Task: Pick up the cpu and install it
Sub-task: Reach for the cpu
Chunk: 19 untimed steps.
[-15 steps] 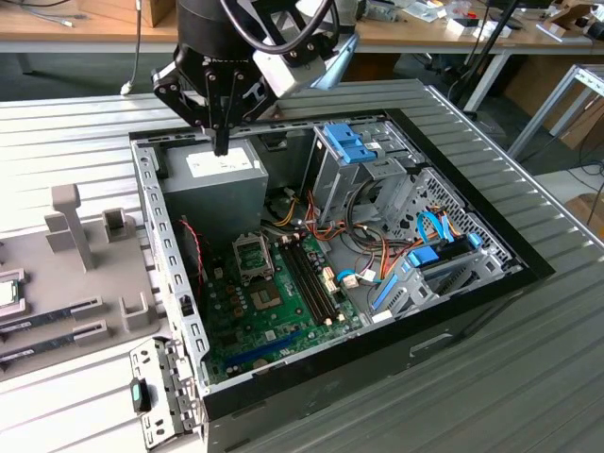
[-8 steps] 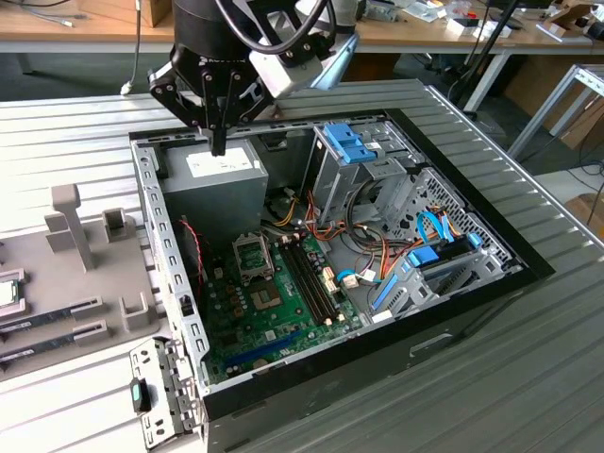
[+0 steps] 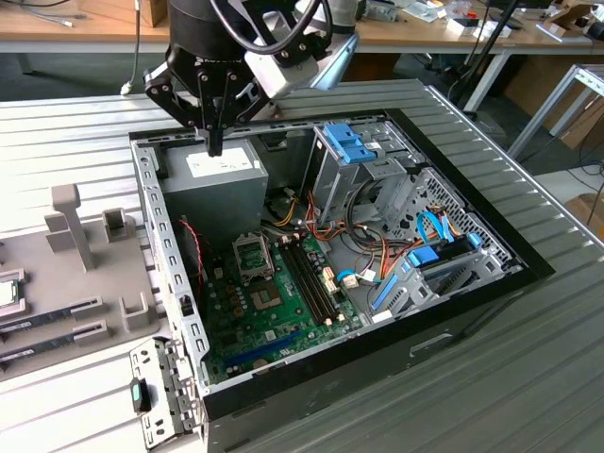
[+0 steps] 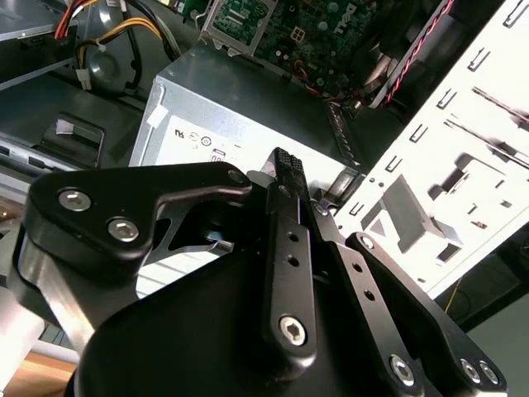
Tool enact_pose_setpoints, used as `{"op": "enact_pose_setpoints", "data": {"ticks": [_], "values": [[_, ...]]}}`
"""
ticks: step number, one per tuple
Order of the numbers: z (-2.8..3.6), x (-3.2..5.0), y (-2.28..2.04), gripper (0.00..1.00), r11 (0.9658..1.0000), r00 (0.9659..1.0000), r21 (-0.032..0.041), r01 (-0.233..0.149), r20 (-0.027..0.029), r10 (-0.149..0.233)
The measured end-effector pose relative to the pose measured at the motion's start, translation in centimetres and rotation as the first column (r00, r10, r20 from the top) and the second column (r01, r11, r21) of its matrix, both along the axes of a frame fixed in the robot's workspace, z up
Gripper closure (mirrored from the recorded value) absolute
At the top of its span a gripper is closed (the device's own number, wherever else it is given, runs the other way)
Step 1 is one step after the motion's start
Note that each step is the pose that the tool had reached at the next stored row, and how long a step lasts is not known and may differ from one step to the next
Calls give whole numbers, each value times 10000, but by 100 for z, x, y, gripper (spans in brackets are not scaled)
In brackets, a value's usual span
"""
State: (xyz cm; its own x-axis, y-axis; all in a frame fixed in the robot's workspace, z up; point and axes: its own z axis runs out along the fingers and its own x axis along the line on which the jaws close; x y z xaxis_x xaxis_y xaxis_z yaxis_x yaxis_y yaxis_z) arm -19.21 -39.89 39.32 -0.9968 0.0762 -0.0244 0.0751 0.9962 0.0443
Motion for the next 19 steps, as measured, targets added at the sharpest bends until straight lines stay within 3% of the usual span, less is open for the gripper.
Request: {"op": "enact_pose_setpoints", "data": {"ticks": [19], "values": [[0,-109,0,89,10000,10000,0,-1,0,1]]}}
